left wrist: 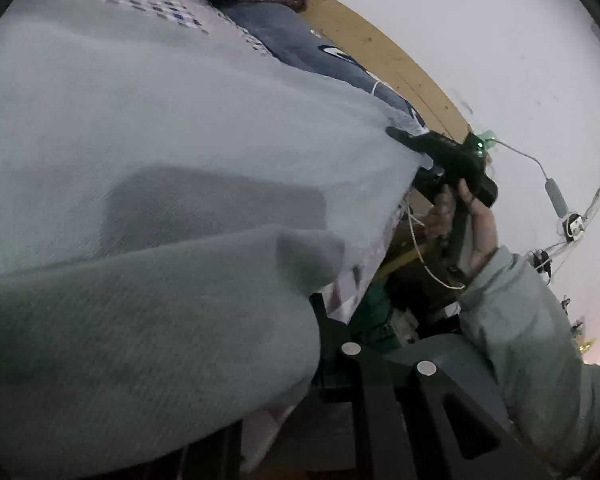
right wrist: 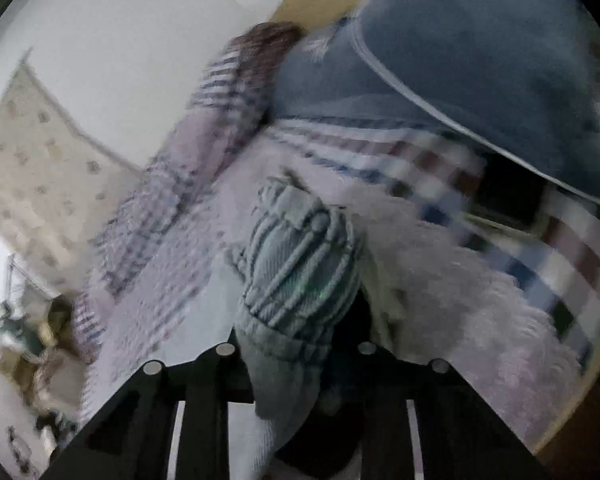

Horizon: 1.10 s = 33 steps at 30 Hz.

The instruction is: Fold clothes

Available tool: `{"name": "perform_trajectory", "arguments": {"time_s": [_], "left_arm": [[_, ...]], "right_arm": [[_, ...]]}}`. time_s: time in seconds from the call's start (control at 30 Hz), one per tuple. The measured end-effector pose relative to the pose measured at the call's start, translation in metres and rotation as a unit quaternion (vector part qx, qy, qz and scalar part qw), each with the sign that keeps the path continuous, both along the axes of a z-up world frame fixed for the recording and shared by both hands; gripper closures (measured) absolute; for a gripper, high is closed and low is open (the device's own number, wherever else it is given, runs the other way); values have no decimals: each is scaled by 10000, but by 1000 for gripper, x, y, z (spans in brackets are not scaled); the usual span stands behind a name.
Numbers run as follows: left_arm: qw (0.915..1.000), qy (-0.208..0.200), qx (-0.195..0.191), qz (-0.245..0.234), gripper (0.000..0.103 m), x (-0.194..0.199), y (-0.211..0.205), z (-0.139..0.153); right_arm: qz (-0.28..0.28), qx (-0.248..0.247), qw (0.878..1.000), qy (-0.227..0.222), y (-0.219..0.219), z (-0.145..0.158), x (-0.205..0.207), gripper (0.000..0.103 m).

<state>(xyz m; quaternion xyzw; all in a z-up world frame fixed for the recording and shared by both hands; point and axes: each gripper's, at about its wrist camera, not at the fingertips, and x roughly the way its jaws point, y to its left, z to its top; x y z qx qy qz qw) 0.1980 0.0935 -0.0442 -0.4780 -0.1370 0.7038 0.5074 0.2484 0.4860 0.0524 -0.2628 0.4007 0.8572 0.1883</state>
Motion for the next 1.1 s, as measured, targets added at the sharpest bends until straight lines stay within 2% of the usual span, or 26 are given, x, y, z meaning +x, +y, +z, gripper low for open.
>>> {"name": "perform_trajectory", "arguments": {"time_s": [0.07, 0.13, 0.2, 0.23, 0.27, 0.3, 0.37, 0.47, 0.5, 0.57, 0.63, 0.7, 0.73, 0.77, 0.83, 0.87, 0.9, 1.03, 1.1], "left_arm": [[10000, -32, -5, 35, 91, 0, -4, 0], [9998, -180, -97, 80, 87, -1, -18, 2], [9993, -329, -138, 113, 78, 3, -34, 3], [9991, -370, -166, 130, 73, 6, -42, 4], [9988, -351, -294, 180, 53, 10, -52, 5], [9985, -306, -390, 252, 38, 12, -56, 7], [9981, -177, -396, 446, 34, 18, -79, 16], [9949, -66, -326, 956, 28, 18, -126, 32], [9925, -21, -261, 1195, 27, 17, -144, 38], [9818, 163, -97, 1890, 25, 16, -189, 53], [9634, 355, 32, 2655, 25, 16, -237, 66], [9346, 557, -25, 3514, 18, 17, -286, 74], [9151, 689, -230, 3965, 18, 17, -307, 76], [8920, 780, -458, 4429, 18, 17, -329, 76], [8513, 597, -614, 5176, 18, 17, -375, 68], [8295, 478, -668, 5524, 18, 18, -398, 63], [8174, 341, -645, 5714, 18, 18, -412, 57], [7802, -238, -440, 6235, 18, 19, -458, 33], [7774, -349, -402, 6268, 18, 12, -462, 28]], "right_arm": [[-171, -203, 9994, -238, 3, -21, 1, 75], [-227, -334, 9990, -176, 5, -26, 4, 72], [-281, -180, 9990, -289, 0, -20, 5, 65], [-352, -85, 9987, -365, -3, -17, 6, 55], [-456, 25, 9979, -453, -6, -14, 9, 46], [-600, 137, 9966, -541, -9, -9, 15, 43], [-933, 377, 9929, -641, -15, 4, 26, 39], [-1472, 979, 9826, -574, -36, 38, 44, 39], [-1608, 1242, 9781, -449, -46, 52, 50, 39], [-1684, 1694, 9709, -165, -69, 77, 56, 39], [-1499, 2089, 9663, 115, -97, 98, 54, 38], [-1131, 2336, 9653, 279, -126, 109, 43, 36], [-943, 2441, 9645, 355, -140, 114, 38, 35], [-730, 2531, 9638, 421, -156, 118, 30, 33], [-316, 2723, 9603, 515, -188, 125, 14, 31], [-102, 2823, 9577, 549, -205, 127, 5, 27], [130, 2925, 9544, 584, -223, 129, -6, 25], [960, 3167, 9408, 738, -285, 129, -38, 22], [1359, 3232, 9335, 755, -313, 125, -51, 21]]}}
